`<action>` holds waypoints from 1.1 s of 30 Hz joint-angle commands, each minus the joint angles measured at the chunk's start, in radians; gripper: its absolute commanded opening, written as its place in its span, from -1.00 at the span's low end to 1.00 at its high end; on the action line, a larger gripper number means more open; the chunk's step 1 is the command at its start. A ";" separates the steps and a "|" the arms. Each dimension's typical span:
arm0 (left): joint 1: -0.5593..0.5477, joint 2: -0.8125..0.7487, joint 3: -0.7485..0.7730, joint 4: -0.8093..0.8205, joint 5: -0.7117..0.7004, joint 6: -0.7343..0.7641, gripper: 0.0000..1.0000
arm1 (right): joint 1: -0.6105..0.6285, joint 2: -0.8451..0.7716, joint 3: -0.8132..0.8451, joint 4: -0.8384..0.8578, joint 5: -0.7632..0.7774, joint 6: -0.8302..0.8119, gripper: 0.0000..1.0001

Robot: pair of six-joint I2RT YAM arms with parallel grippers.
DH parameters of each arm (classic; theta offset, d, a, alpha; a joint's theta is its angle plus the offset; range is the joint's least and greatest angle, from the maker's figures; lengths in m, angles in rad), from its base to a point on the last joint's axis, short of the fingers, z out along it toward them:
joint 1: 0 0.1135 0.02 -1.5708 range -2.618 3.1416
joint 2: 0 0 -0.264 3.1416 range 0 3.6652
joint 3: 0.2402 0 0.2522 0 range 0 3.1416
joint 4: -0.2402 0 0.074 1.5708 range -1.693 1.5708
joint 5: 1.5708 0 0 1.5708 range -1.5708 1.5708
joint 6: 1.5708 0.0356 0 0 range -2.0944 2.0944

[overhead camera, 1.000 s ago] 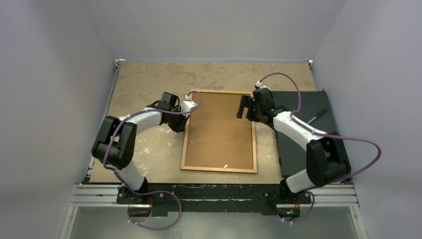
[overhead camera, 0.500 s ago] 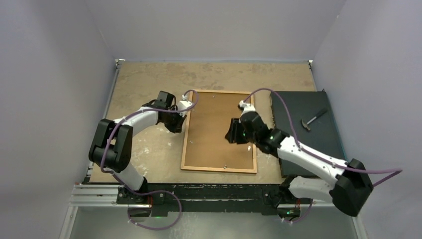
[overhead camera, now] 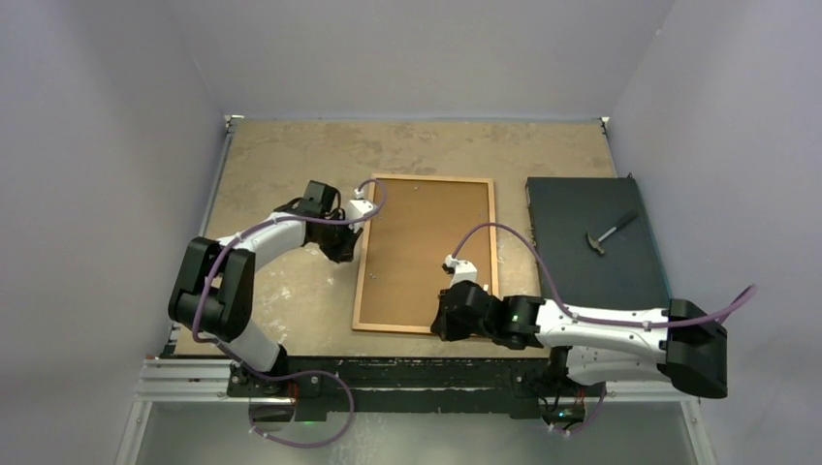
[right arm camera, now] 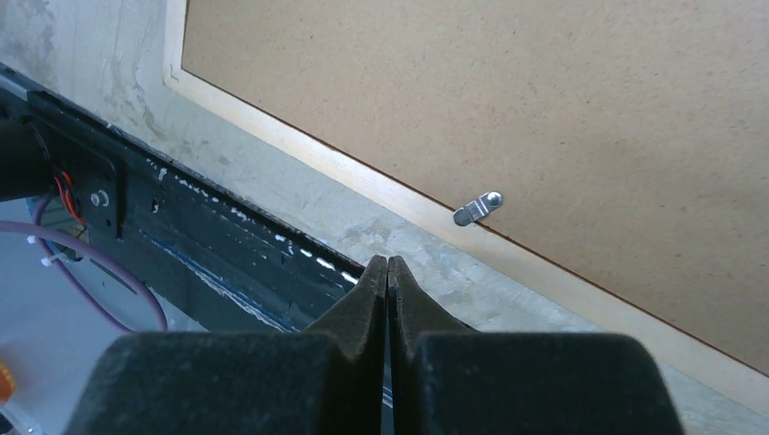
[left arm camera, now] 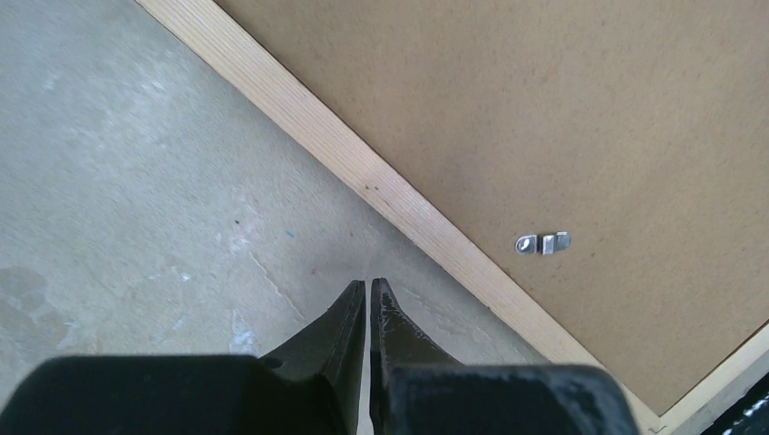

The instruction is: Put the photo into the frame

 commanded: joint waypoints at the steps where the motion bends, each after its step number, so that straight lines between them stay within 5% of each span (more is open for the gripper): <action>1: 0.004 -0.036 -0.042 0.029 -0.007 0.040 -0.93 | 0.032 0.028 -0.005 0.044 0.059 0.077 -1.00; 33: -0.004 -0.024 -0.059 0.069 -0.005 0.036 -0.99 | 0.032 -0.001 -0.099 0.033 0.097 0.149 -1.00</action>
